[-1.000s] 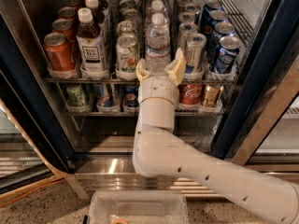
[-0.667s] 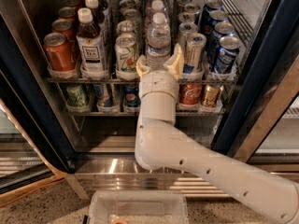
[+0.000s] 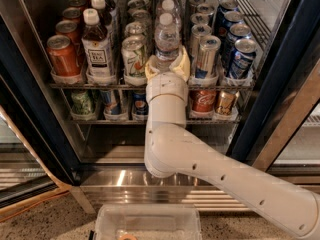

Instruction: Pick water bottle from top shelf of fridge

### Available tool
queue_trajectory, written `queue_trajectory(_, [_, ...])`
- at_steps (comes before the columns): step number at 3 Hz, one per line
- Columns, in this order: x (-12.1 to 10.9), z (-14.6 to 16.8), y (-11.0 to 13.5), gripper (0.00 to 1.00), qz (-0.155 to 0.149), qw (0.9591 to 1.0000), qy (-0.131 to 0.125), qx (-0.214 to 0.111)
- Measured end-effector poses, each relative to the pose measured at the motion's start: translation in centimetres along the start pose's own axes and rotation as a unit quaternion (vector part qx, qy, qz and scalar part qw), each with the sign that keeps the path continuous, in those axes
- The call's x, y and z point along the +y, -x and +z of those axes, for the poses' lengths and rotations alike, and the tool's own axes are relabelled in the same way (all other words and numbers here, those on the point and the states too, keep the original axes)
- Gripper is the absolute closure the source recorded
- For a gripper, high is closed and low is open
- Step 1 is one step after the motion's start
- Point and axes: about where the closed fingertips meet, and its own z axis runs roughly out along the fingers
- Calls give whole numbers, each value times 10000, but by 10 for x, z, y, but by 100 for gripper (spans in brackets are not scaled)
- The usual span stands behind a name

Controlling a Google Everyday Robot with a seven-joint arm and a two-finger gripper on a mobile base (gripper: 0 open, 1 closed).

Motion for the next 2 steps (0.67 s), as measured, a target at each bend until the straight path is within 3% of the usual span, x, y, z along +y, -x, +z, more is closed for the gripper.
queue_trajectory(2, [-3,2,1,98,24,10000,-6,35])
